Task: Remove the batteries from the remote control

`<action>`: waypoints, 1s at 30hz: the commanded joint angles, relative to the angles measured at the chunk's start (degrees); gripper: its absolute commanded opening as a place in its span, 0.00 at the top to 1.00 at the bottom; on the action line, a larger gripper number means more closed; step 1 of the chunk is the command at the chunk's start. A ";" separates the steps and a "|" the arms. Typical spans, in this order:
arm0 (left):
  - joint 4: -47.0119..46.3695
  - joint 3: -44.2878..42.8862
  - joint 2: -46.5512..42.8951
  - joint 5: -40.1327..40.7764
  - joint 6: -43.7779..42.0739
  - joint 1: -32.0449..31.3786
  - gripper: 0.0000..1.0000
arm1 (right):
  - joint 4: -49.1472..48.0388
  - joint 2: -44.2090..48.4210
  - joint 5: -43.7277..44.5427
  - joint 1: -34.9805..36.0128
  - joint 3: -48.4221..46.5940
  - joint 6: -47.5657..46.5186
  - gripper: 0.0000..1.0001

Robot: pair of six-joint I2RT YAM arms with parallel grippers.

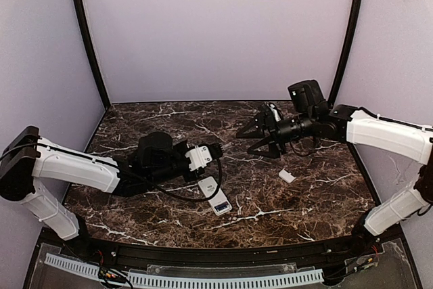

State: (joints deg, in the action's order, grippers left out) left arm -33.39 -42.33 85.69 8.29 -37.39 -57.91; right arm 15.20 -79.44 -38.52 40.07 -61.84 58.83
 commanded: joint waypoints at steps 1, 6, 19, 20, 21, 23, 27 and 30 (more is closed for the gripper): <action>-6.49 1.18 1.38 2.10 -5.63 -1.22 1.00 | -3.39 -2.14 1.11 1.14 0.30 7.12 0.28; -7.79 0.69 2.47 3.14 -8.01 -2.12 1.00 | -3.55 -4.87 3.28 2.71 -0.94 10.14 0.28; -8.79 -0.61 4.74 5.69 -9.73 -3.70 1.00 | -8.66 -8.44 6.79 4.85 -0.56 14.64 0.32; -8.91 -0.68 4.92 5.69 -9.79 -3.75 1.00 | -9.00 -8.53 7.01 4.92 -0.45 14.90 0.33; -8.94 -0.71 5.10 5.70 -9.76 -3.82 1.00 | -9.34 -8.66 7.12 4.97 -0.43 15.10 0.34; -9.05 -0.86 5.32 5.68 -9.63 -3.87 1.00 | -9.55 -8.92 7.38 5.08 -0.48 15.31 0.35; -9.28 -1.04 5.53 5.59 -9.36 -4.04 1.00 | -10.31 -9.24 8.20 5.48 -0.29 15.85 0.38; -9.46 -1.24 5.67 5.50 -9.16 -4.19 1.00 | -11.25 -9.69 8.41 5.87 0.29 16.21 0.41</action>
State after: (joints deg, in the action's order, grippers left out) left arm -40.75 -42.04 91.09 13.26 -46.54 -61.58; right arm 6.92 -88.14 -31.53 44.99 -61.89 74.17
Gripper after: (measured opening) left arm 0.099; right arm 0.606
